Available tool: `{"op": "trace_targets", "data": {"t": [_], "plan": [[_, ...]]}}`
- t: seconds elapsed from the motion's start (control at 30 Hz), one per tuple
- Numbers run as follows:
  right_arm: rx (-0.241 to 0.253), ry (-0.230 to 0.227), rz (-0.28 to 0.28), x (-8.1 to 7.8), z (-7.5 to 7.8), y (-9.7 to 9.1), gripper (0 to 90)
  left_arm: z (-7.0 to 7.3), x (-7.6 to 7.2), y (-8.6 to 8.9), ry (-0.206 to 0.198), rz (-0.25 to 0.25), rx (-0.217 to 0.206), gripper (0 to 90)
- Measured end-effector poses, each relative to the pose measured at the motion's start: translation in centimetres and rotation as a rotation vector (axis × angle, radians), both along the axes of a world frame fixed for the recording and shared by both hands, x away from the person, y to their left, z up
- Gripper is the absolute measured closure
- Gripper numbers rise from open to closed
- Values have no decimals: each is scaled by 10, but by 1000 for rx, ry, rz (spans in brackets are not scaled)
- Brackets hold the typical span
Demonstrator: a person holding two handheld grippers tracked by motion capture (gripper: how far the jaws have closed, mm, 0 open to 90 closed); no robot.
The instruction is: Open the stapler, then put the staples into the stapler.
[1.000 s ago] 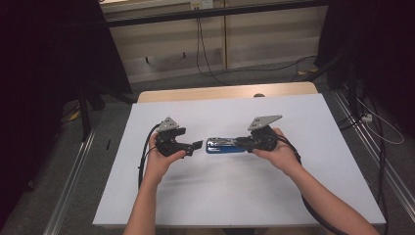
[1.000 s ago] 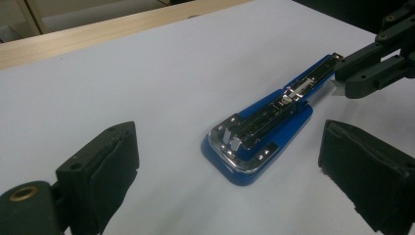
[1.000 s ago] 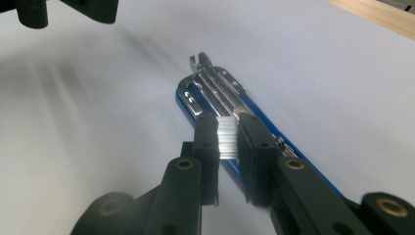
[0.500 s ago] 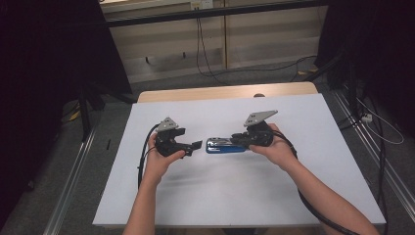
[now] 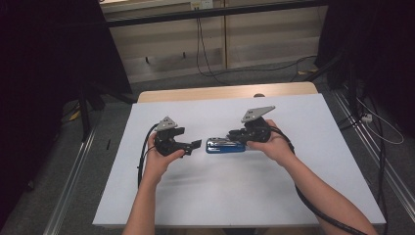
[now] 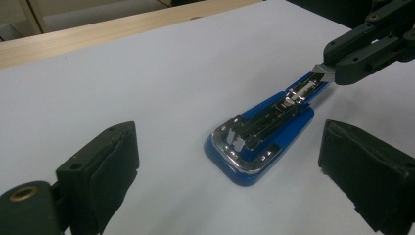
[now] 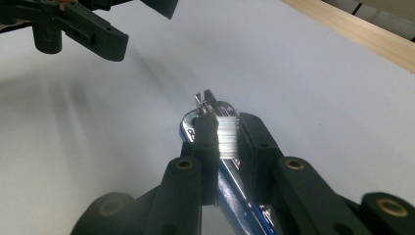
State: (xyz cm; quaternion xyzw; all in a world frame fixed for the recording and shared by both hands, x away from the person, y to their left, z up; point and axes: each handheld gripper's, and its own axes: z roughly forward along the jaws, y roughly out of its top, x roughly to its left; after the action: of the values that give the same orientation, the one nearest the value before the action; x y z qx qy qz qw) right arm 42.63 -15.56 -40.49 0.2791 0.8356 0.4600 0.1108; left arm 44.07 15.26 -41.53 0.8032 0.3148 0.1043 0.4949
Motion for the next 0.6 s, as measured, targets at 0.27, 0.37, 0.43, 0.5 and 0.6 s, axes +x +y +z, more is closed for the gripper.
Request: {"op": "trace_targets", "data": {"t": [0.27, 0.37, 0.43, 0.5, 0.6], "plan": [[2, -9, 8, 4, 1, 3, 793, 0, 1, 1, 1, 9, -14, 82], [2, -11, 8, 6, 3, 2, 793, 0, 1, 1, 3, 7, -13, 82], [3, -15, 8, 7, 4, 3, 793, 0, 1, 1, 1, 8, -16, 82], [5, -14, 10, 7, 4, 2, 793, 1, 1, 2, -2, 13, -15, 82], [0, -17, 12, 8, 5, 3, 793, 1, 0, 2, -5, 8, -12, 82]]}}
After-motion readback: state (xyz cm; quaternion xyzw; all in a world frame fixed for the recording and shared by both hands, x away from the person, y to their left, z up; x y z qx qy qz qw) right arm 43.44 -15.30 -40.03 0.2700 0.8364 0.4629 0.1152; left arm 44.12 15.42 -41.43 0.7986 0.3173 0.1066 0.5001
